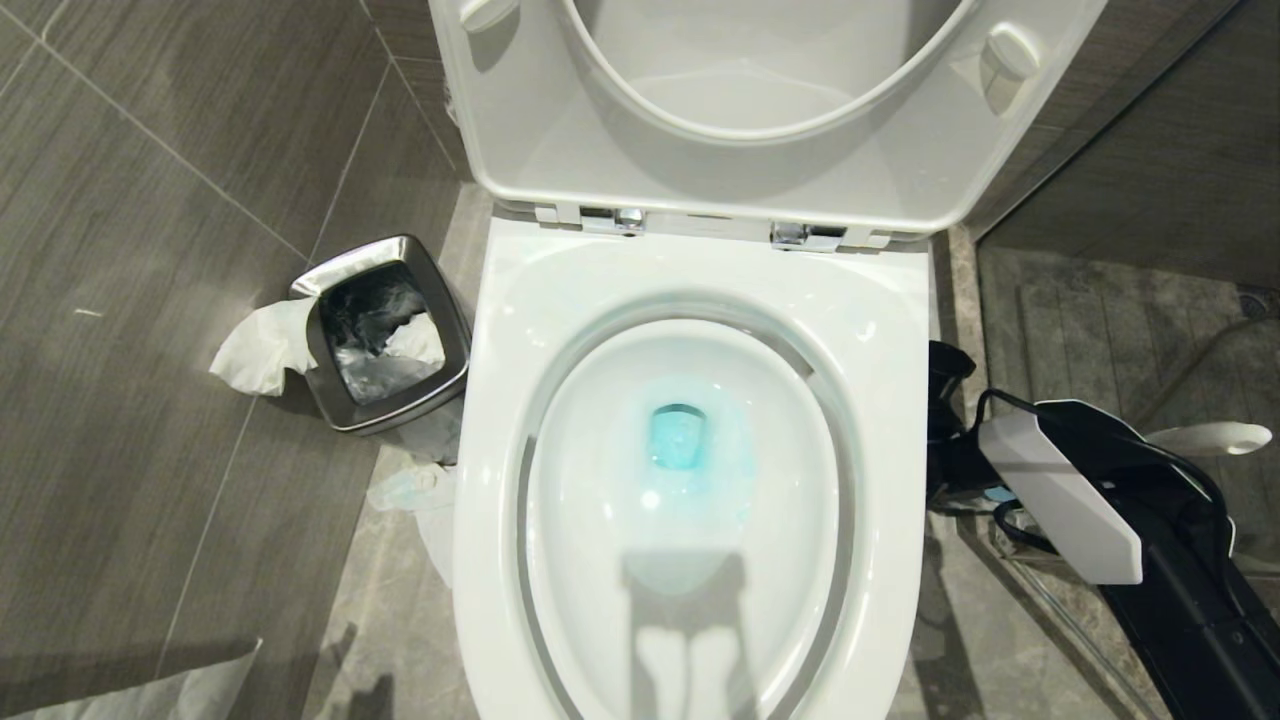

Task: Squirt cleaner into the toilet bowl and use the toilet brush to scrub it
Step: Place the cleaning agent on the floor

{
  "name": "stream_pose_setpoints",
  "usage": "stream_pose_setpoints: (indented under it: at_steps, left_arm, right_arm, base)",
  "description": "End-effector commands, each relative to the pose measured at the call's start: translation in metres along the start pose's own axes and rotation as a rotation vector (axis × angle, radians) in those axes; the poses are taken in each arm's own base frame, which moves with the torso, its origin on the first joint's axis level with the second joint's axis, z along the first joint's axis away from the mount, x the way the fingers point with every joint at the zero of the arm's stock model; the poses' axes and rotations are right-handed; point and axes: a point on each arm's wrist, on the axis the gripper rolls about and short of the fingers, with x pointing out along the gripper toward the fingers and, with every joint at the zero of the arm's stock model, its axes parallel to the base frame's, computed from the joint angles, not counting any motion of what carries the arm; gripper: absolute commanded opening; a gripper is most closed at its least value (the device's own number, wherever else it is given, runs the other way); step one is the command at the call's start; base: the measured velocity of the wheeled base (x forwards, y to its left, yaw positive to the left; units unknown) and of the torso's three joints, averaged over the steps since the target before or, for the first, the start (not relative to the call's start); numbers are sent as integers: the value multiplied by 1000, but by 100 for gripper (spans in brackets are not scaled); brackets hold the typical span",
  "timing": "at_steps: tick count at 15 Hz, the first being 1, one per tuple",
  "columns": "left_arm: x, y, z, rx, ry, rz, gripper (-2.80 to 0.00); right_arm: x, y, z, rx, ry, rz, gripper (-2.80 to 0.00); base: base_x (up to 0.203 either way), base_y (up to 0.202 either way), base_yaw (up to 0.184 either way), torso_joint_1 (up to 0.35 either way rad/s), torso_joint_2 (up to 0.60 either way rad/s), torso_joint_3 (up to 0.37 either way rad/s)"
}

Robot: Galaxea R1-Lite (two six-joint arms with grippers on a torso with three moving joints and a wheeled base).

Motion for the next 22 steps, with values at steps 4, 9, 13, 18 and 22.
stream_pose_setpoints:
  at_steps: [4,9,13,18,22]
  left_arm:
    - [0,0,0,0,2,1,-280]
    - [0,0,-1,0,4,1,-280]
    - [0,0,0,0,3,1,-280]
    - [0,0,0,0,3,1,-280]
    - [0,0,0,0,3,1,-280]
  right_arm:
    - [-7,-2,15,-1,6,1,0]
    - [-19,-6,37,-2,19,3,0]
    - [-36,-8,52,-2,39,9,0]
    - [-60,-7,67,1,55,21,0]
    - [-95,-10,97,3,97,33,0]
  base:
    - [0,0,0,0,0,0]
    - [0,0,0,0,0,0]
    - [0,0,0,0,0,0]
    - [0,0,0,0,0,0]
    - [0,0,0,0,0,0]
